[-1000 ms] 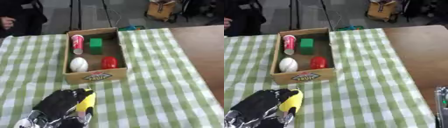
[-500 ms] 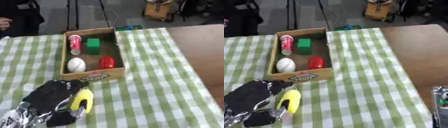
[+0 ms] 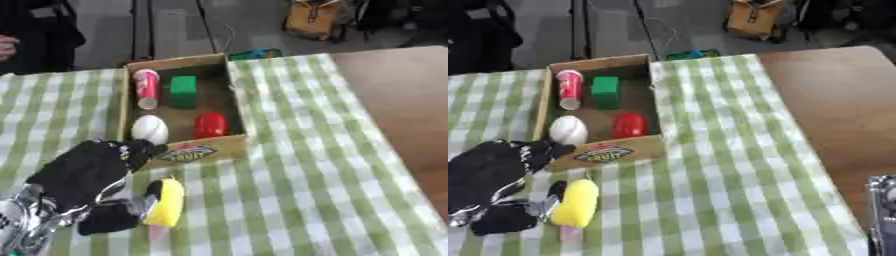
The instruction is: Pick up objects on the table and place them in the box.
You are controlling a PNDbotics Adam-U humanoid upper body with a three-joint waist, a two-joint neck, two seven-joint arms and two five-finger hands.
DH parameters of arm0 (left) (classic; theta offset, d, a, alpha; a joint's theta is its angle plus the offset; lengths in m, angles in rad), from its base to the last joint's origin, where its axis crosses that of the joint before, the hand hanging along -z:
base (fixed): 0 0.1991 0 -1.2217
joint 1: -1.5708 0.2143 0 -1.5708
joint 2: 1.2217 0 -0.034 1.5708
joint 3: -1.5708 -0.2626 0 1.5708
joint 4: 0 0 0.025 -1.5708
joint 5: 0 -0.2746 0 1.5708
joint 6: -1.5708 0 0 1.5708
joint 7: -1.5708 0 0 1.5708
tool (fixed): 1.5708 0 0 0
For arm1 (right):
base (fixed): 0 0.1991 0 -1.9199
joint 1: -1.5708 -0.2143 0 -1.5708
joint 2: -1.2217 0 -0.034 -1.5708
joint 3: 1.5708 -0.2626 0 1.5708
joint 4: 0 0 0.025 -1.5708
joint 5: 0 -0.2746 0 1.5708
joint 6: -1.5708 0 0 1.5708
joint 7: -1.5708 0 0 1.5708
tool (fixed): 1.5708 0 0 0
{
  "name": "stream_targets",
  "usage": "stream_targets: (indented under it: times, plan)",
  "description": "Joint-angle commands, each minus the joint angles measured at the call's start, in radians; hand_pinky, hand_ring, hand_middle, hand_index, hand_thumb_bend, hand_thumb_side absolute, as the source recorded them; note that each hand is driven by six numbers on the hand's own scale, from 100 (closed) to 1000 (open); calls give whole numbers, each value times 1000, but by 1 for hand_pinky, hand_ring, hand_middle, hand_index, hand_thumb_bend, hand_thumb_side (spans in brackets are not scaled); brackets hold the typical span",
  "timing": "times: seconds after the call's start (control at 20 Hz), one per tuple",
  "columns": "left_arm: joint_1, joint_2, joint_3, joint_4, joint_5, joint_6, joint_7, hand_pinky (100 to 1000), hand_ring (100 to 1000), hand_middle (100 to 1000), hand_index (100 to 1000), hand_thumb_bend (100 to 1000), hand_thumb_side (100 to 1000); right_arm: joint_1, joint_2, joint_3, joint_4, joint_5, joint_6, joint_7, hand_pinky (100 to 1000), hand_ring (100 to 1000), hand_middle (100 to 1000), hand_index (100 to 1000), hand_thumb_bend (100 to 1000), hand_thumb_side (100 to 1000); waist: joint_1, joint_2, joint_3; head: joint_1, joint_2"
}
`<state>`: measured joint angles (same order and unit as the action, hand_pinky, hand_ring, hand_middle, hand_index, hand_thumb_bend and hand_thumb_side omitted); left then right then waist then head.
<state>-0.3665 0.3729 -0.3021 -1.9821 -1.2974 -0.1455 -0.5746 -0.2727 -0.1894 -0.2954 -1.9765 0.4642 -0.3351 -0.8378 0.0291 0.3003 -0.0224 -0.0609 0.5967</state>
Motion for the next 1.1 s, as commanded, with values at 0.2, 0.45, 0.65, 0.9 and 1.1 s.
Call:
stream_targets:
  times: [0.2, 0.45, 0.65, 0.9, 1.1]
  plan:
    - [6, -39, 8, -18, -126, 27, -9, 248, 524, 825, 1000, 100, 1000, -10, -8, -5, -24, -8, -10, -2, 444, 443, 378, 485, 100, 682, -4, -12, 1, 15, -18]
    - [26, -75, -9, -18, -169, 36, -36, 244, 513, 829, 1000, 100, 1000, -12, -4, -5, -24, -11, -10, 1, 443, 443, 378, 483, 100, 679, -6, -8, 1, 19, -27]
    - [39, -106, -5, -18, -208, 49, -59, 234, 500, 827, 1000, 100, 1000, -13, -2, -5, -24, -14, -11, 3, 442, 443, 378, 481, 100, 680, -8, -7, 3, 20, -33]
    - [54, -136, -7, -18, -199, 47, -98, 228, 496, 829, 1000, 100, 1000, -13, -1, -6, -24, -15, -11, 5, 441, 442, 377, 480, 100, 679, -8, -4, 4, 19, -35]
    - [73, -160, -10, -18, -161, 44, -147, 218, 487, 820, 1000, 100, 1000, -12, 0, -5, -24, -17, -11, 8, 441, 441, 377, 479, 100, 679, -8, -3, 6, 17, -39]
